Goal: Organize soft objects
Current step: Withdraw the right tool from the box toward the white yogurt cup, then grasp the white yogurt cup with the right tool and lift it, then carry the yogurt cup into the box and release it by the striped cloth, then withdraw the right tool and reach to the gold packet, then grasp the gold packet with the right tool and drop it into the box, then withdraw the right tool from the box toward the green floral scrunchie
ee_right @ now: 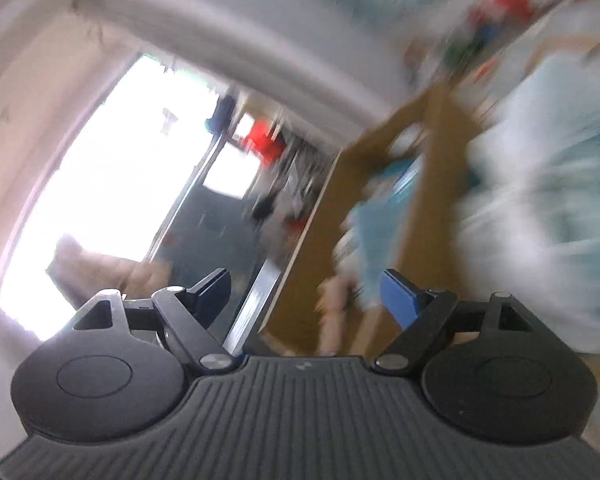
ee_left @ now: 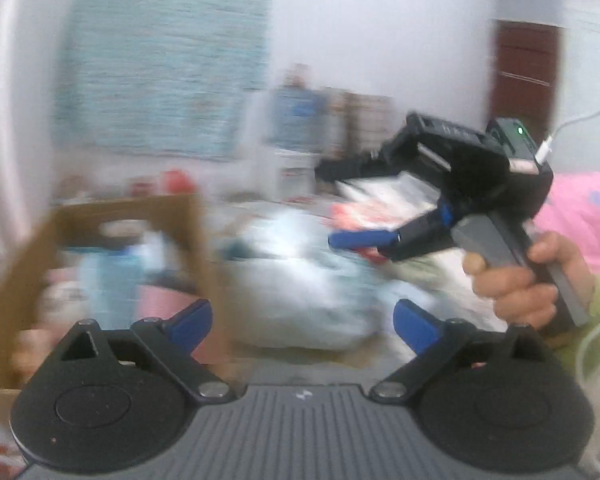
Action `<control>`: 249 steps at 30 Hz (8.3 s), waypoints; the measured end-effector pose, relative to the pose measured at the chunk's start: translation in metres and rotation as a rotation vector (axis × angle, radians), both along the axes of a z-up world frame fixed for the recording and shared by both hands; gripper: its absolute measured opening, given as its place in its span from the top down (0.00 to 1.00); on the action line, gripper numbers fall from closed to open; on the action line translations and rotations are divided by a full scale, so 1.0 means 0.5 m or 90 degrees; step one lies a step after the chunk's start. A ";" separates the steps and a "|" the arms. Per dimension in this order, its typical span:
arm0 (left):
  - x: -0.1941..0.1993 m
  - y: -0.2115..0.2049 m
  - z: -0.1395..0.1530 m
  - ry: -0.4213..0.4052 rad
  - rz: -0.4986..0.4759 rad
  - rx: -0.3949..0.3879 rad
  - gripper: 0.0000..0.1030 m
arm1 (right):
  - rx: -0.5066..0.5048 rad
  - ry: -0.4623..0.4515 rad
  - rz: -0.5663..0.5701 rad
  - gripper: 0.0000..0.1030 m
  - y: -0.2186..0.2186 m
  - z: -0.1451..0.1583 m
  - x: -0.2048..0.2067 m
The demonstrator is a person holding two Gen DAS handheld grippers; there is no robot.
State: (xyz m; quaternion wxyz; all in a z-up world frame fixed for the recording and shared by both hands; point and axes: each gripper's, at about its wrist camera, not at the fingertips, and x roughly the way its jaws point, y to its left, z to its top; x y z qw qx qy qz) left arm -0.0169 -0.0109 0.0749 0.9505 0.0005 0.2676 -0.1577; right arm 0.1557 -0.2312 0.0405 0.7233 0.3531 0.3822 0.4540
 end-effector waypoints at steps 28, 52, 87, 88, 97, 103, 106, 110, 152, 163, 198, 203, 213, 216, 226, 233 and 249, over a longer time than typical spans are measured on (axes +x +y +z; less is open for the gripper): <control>0.238 -0.293 -0.223 0.085 -0.070 0.035 0.36 | -0.140 0.039 -0.315 0.39 -0.299 -0.217 -0.034; 0.256 -0.318 -0.237 0.050 -0.079 0.029 0.49 | -0.157 0.032 -0.296 0.76 -0.258 -0.233 0.020; 0.045 -0.023 -0.013 -0.107 0.209 -0.019 0.49 | -0.087 -0.163 -0.071 0.74 0.080 0.064 -0.099; 0.044 -0.002 -0.008 -0.100 0.229 -0.017 0.49 | -0.089 -0.164 -0.054 0.74 0.107 0.070 -0.095; 0.082 0.188 -0.010 0.009 0.328 -0.018 0.49 | -0.129 -0.092 0.106 0.73 0.365 0.064 -0.029; 0.105 0.268 -0.061 0.115 0.338 -0.052 0.49 | -0.209 -0.038 0.175 0.69 0.483 0.022 0.002; 0.113 0.294 -0.084 0.142 0.345 -0.069 0.49 | -0.243 -0.008 0.197 0.68 0.517 -0.002 0.028; 0.112 0.295 -0.102 0.156 0.357 -0.052 0.49 | -0.261 0.015 0.215 0.66 0.548 -0.035 0.046; 0.057 0.142 -0.002 -0.012 0.235 0.005 0.05 | -0.116 -0.050 0.131 0.25 0.308 0.044 0.024; 0.069 -0.171 -0.099 0.030 -0.102 0.036 0.03 | -0.136 -0.077 -0.258 0.17 -0.215 -0.026 -0.132; 0.107 -0.294 -0.189 0.028 -0.075 0.113 0.48 | -0.231 -0.024 -0.319 0.62 -0.238 -0.196 -0.195; 0.063 -0.247 -0.127 -0.046 -0.019 0.104 0.48 | -0.208 -0.091 -0.289 0.61 -0.193 -0.117 -0.207; 0.012 -0.096 -0.046 -0.099 0.162 0.071 0.47 | -0.186 -0.202 -0.132 0.59 -0.011 0.001 -0.176; 0.005 -0.049 -0.031 -0.106 0.224 0.072 0.47 | -0.186 -0.226 -0.067 0.58 0.074 0.027 -0.161; 0.034 0.098 -0.037 -0.026 0.352 0.019 0.47 | -0.230 -0.196 0.123 0.55 0.313 0.045 -0.074; 0.054 0.160 -0.071 0.045 0.339 -0.053 0.46 | -0.281 -0.146 0.179 0.48 0.376 0.025 -0.040; 0.027 0.204 -0.071 0.012 0.371 -0.097 0.32 | -0.253 -0.147 0.147 0.38 0.335 0.024 -0.021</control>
